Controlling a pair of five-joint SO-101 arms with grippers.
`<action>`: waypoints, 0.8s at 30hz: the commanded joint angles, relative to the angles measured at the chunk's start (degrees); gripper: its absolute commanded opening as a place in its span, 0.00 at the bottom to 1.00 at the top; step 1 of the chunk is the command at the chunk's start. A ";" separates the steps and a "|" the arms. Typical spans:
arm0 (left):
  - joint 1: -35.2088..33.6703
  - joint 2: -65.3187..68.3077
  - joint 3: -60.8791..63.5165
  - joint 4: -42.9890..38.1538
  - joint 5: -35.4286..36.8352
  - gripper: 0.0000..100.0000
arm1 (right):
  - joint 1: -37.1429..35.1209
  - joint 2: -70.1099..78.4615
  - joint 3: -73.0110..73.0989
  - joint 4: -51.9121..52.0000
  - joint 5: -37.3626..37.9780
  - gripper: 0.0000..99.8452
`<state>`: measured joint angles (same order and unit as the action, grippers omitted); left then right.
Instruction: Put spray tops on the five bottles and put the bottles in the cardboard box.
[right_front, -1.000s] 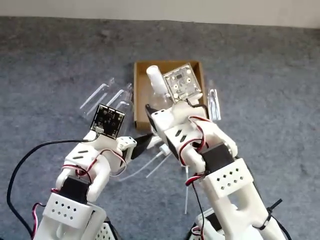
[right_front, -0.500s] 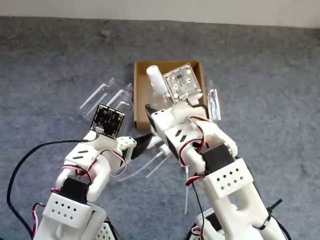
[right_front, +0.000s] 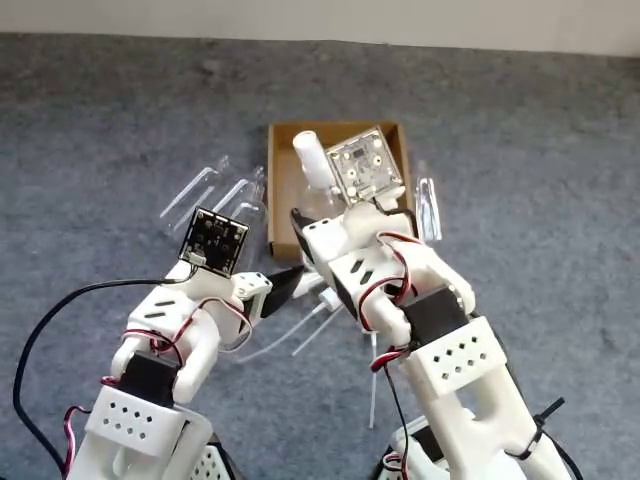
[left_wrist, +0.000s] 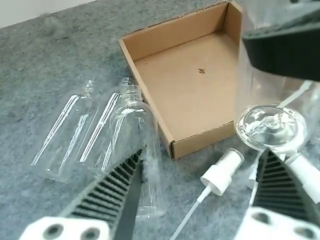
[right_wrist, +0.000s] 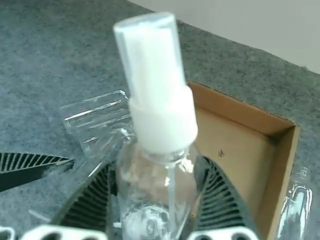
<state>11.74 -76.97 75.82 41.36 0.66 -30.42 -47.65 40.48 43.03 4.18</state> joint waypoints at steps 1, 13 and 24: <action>-0.75 -0.57 -0.22 -1.41 0.09 0.29 | 0.57 -1.19 -0.66 -1.45 0.26 0.00; -0.84 -0.57 -0.22 -1.41 0.09 0.29 | 0.66 -1.19 -0.48 -1.45 0.26 0.00; -0.84 -0.57 -0.22 -1.58 0.09 0.12 | 0.66 -1.19 -0.48 -1.45 0.26 0.00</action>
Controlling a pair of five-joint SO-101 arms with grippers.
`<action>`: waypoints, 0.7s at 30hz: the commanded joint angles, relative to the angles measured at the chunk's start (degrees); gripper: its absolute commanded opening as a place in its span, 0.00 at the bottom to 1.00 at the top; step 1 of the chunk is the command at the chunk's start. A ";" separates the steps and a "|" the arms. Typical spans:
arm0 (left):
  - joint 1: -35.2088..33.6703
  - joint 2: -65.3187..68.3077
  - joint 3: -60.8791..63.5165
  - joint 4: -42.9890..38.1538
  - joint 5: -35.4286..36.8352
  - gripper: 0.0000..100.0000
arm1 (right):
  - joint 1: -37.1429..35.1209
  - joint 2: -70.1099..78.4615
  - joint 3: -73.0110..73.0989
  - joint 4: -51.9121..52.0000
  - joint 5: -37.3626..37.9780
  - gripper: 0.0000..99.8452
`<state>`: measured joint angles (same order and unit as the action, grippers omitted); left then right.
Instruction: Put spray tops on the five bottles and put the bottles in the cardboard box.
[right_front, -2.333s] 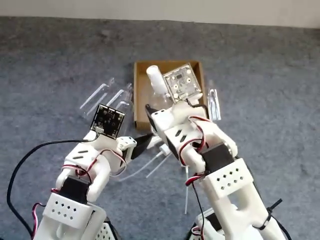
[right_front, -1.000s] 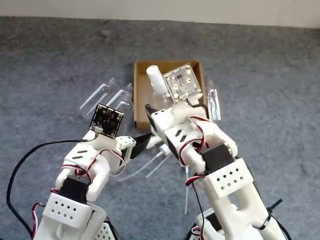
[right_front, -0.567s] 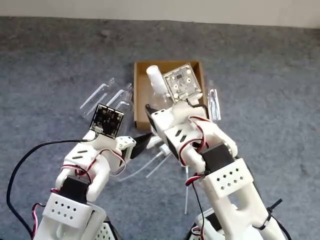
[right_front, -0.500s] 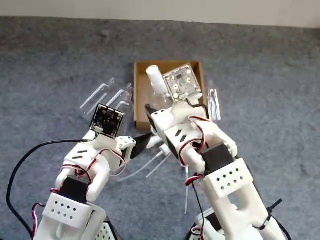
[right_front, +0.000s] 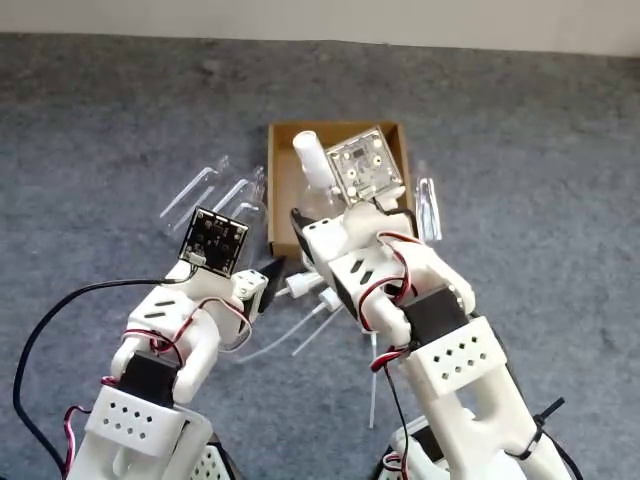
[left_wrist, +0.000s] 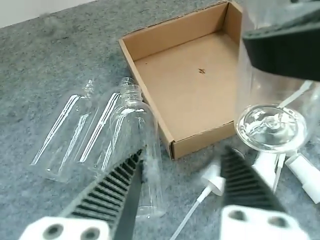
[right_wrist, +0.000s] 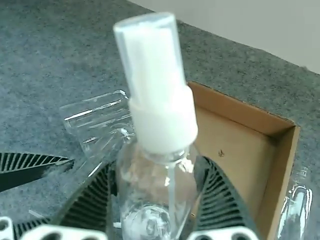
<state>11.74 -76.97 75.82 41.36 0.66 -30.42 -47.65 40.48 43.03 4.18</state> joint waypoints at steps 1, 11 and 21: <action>-0.84 -0.57 -0.22 -1.58 0.00 0.12 | 0.66 -1.19 -0.48 -1.45 0.26 0.00; -0.84 -0.57 -0.22 -1.58 0.00 0.12 | 0.66 -1.10 -0.57 -1.45 0.44 0.00; -0.92 -0.57 -0.22 -1.58 -0.09 0.12 | 2.07 1.01 -1.01 -10.59 0.70 0.00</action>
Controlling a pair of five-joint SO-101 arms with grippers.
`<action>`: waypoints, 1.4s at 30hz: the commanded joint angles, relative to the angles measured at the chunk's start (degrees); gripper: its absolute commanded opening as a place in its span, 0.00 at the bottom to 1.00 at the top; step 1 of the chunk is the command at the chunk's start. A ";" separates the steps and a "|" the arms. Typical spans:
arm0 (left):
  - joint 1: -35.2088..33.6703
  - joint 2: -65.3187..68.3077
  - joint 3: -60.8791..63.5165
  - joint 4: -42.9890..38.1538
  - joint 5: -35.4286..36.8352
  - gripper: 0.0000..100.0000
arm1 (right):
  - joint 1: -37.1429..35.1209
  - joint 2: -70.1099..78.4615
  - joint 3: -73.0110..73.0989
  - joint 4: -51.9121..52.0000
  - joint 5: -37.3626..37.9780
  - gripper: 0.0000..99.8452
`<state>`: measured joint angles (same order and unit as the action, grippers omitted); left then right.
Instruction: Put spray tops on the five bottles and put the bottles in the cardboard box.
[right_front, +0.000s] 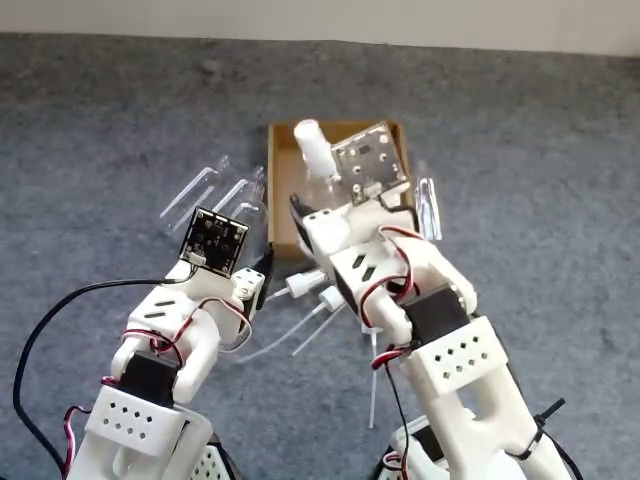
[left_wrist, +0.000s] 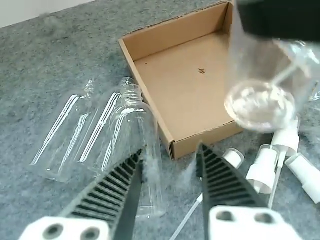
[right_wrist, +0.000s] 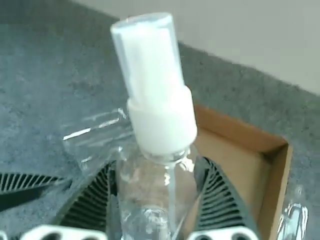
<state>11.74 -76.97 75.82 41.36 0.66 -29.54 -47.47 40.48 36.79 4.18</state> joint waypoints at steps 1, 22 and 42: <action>-0.92 -0.57 -0.22 -1.58 -0.09 0.12 | 1.19 2.33 -1.98 -5.76 0.70 0.00; -0.40 -0.57 1.45 -1.76 -0.18 0.12 | 7.16 57.36 -34.86 -31.87 0.35 0.00; -0.66 -0.57 1.27 -1.76 -0.18 0.12 | 6.73 75.03 -45.49 -32.13 0.18 0.00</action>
<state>11.74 -76.97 77.58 41.10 0.66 -23.12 28.57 -1.63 5.76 4.18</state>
